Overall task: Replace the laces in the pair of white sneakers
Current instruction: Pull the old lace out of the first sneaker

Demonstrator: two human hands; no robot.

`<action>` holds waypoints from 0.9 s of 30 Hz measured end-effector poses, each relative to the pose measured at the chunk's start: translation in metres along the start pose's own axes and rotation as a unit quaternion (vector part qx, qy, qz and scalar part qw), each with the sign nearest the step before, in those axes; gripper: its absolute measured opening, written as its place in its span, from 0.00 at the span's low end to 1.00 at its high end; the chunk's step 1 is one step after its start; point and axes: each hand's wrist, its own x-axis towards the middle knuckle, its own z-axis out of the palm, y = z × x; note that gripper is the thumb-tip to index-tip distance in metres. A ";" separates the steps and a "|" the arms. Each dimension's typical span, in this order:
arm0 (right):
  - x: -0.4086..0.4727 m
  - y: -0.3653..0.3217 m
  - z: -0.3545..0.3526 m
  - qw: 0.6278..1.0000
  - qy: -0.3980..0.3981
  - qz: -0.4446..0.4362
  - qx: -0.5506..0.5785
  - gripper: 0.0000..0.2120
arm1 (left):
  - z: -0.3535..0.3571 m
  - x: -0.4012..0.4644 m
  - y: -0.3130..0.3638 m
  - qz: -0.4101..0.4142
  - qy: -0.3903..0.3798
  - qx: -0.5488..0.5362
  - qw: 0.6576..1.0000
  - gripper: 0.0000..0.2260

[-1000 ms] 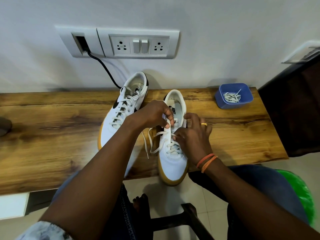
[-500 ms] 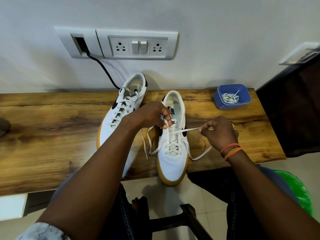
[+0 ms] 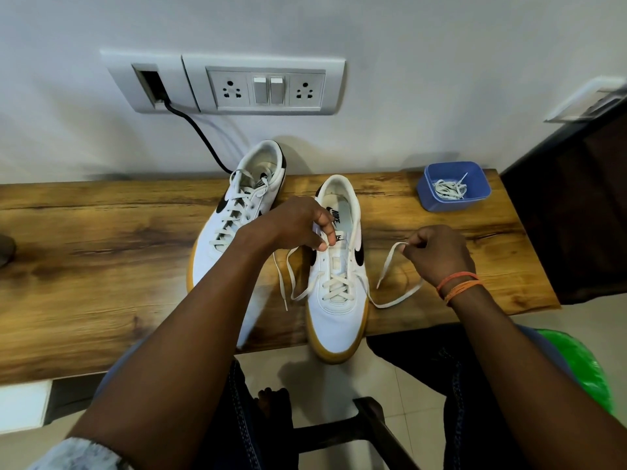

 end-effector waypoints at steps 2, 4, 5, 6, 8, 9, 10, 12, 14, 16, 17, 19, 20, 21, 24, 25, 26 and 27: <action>0.002 0.000 0.003 1.000 -0.001 -0.002 0.014 0.08 | 0.000 0.000 0.000 0.000 -0.001 -0.001 1.000 0.09; 0.004 -0.001 0.005 1.000 0.007 -0.021 0.007 0.02 | 0.000 0.000 0.000 0.000 -0.003 0.000 1.000 0.09; 0.003 -0.002 0.008 0.999 0.014 -0.044 -0.017 0.07 | 0.000 0.000 -0.001 0.000 -0.003 -0.001 1.000 0.09; 0.001 -0.004 0.011 0.996 0.022 -0.076 -0.043 0.11 | 0.000 0.000 -0.001 0.000 -0.001 -0.003 1.000 0.09; -0.010 -0.013 0.020 0.986 0.048 -0.150 -0.048 0.12 | 0.001 0.001 -0.001 0.002 0.005 -0.006 1.000 0.09; -0.018 -0.020 0.025 0.981 0.053 -0.185 -0.030 0.10 | 0.002 0.001 -0.002 0.004 0.007 -0.008 1.000 0.09; -0.025 -0.024 0.030 0.974 0.052 -0.222 -0.012 0.08 | 0.002 0.002 -0.001 0.005 0.008 -0.008 1.000 0.09; -0.039 -0.032 0.044 0.962 0.030 -0.271 -0.018 0.05 | 0.003 0.002 0.000 0.009 0.010 -0.009 1.000 0.09; -0.048 -0.034 0.058 0.958 0.010 -0.280 -0.064 0.03 | 0.003 0.002 -0.001 0.015 0.010 -0.006 1.000 0.10; -0.050 -0.035 0.067 0.957 0.004 -0.274 -0.099 0.05 | 0.004 0.002 -0.001 0.018 0.011 0.001 1.000 0.09; -0.051 -0.036 0.069 0.957 0.003 -0.272 -0.101 0.06 | 0.004 0.002 -0.002 0.018 0.012 0.004 1.000 0.09; -0.050 -0.036 0.070 0.961 -0.009 -0.264 -0.086 0.06 | 0.005 0.003 -0.002 0.015 0.013 0.004 1.000 0.09; -0.050 -0.036 0.070 0.962 -0.016 -0.263 -0.076 0.05 | 0.005 0.003 -0.002 0.013 0.013 0.003 1.000 0.09; -0.050 -0.037 0.069 0.962 -0.022 -0.261 -0.071 0.04 | 0.005 0.003 -0.002 0.012 0.013 0.002 1.000 0.09; -0.053 -0.040 0.070 0.969 -0.031 -0.238 -0.065 0.02 | 0.005 0.004 -0.003 0.010 0.015 0.005 1.000 0.09; -0.055 -0.040 0.071 0.973 -0.021 -0.222 -0.059 0.03 | 0.004 0.004 -0.003 0.010 0.015 0.006 1.000 0.09; -0.058 -0.040 0.072 0.977 0.004 -0.208 -0.046 0.03 | 0.004 0.004 -0.004 0.009 0.013 0.007 1.000 0.08; -0.061 -0.039 0.071 0.981 0.037 -0.190 -0.030 0.03 | 0.003 0.003 -0.004 0.010 0.011 0.009 1.000 0.08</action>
